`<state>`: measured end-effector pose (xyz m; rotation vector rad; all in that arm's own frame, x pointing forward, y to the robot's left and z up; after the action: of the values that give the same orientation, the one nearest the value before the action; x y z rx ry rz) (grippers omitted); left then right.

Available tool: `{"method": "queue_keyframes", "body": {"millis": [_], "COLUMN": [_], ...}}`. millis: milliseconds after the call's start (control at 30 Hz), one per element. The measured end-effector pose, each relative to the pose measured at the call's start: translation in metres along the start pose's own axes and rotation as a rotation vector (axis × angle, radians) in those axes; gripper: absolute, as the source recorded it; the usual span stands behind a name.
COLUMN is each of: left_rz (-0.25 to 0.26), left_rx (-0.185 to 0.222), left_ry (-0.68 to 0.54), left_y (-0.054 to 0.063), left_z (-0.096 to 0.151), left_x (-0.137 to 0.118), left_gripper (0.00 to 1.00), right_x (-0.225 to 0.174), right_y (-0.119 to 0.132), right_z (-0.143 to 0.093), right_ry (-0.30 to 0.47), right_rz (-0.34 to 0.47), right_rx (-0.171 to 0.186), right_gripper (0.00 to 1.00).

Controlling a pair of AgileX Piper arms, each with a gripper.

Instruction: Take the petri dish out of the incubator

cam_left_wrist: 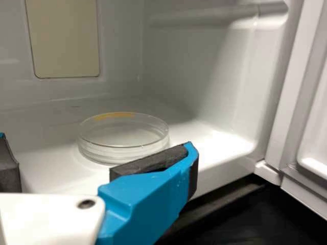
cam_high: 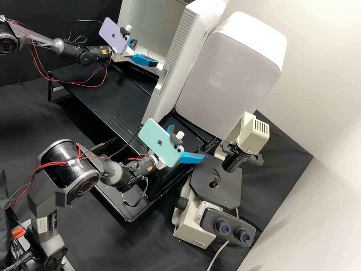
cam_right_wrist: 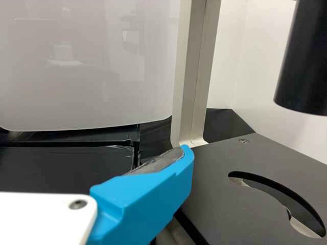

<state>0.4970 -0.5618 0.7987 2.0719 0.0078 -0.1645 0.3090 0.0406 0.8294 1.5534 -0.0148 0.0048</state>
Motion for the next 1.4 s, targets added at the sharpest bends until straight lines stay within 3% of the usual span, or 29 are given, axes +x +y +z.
{"method": "queue_keyframes", "body": {"millis": [400, 700, 1033, 1200, 1400], "left_rz": [0.003, 0.007, 0.012, 0.01, 0.001], "left_rx": [0.007, 0.036, 0.069, 0.06, 0.077], "left_ry": [0.036, 0.071, 0.101, 0.103, 0.082], "left_y": [-0.003, -0.006, -0.004, -0.004, 0.0], "left_z": [-0.003, -0.002, 0.002, 0.004, 0.01], "left_x": [0.008, 0.017, 0.021, 0.021, 0.022], "left_gripper": [1.0, 1.0, 1.0, 1.0, 1.0], "right_x": [0.0, 0.0, 0.0, 0.0, 0.0], "right_y": [0.0, 0.0, 0.0, 0.0, 0.0], "right_z": [0.0, 0.0, 0.0, 0.0, 0.0], "right_ry": [0.0, 0.0, 0.0, 0.0, 0.0], "right_rz": [0.0, 0.0, 0.0, 0.0, 0.0], "right_rx": [0.0, 0.0, 0.0, 0.0, 0.0], "right_gripper": [1.0, 1.0, 1.0, 1.0, 1.0]}}
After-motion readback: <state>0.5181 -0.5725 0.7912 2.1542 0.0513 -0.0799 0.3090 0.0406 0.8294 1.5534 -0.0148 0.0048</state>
